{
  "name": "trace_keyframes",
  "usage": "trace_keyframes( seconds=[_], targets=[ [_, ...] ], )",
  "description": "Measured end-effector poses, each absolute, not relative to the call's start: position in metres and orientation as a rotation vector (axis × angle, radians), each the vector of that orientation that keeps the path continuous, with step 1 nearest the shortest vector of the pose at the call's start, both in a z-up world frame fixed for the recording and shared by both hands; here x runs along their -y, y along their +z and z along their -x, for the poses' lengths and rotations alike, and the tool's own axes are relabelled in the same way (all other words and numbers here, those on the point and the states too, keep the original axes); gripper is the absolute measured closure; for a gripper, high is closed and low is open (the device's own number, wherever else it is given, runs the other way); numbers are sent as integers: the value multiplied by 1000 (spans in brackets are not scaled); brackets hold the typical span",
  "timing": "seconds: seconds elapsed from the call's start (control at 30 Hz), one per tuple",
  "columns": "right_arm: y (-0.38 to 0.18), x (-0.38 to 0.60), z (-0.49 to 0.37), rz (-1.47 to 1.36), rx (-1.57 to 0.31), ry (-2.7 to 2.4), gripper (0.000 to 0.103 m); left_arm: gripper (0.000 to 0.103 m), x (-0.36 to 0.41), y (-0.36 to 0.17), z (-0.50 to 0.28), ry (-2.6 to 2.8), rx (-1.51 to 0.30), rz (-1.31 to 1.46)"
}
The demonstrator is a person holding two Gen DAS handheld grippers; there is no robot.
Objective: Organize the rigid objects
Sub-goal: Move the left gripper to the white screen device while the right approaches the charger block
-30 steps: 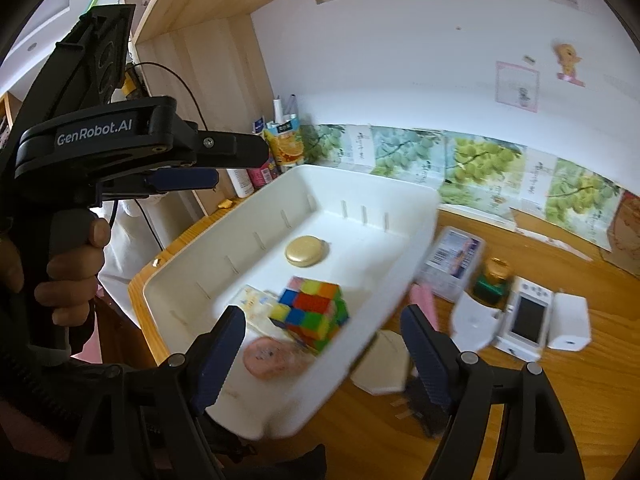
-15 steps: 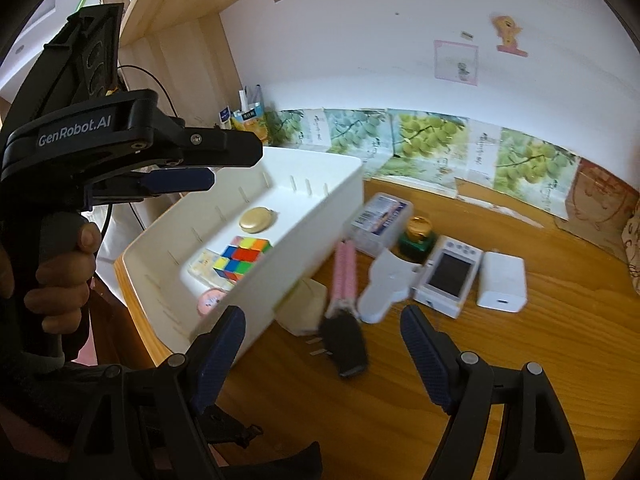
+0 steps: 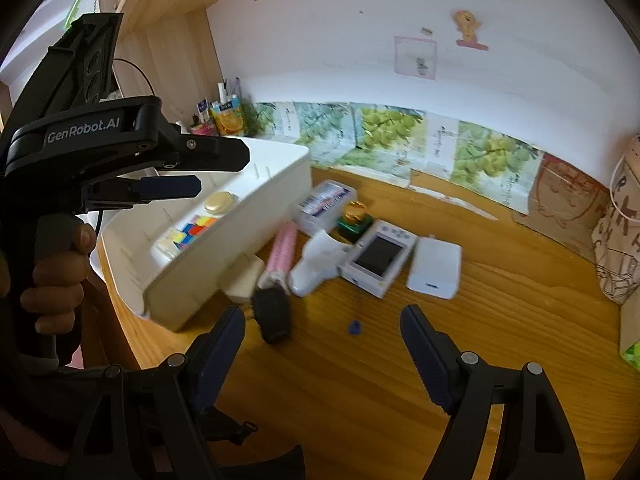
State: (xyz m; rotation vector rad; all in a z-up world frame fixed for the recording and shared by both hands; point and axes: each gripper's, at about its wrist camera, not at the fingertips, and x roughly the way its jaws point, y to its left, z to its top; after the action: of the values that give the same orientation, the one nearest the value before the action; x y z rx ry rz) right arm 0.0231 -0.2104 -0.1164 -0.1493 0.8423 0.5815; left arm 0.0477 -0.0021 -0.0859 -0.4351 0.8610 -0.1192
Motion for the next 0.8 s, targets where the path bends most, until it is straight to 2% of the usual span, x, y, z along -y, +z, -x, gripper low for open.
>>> trace_keyframes(
  seconds=[0.23,0.43,0.8],
  targets=[
    [-130,231,-29,194,-863,554,22,23,22,-114,-43,-68,-947,476],
    [-139,245,-52,120,-873,524,22,23,30,-124,-47,-43,-1025,467],
    [-154,252,-107,76,-830,423,22,23,44,-132,-97,-19,-1135,382]
  ],
)
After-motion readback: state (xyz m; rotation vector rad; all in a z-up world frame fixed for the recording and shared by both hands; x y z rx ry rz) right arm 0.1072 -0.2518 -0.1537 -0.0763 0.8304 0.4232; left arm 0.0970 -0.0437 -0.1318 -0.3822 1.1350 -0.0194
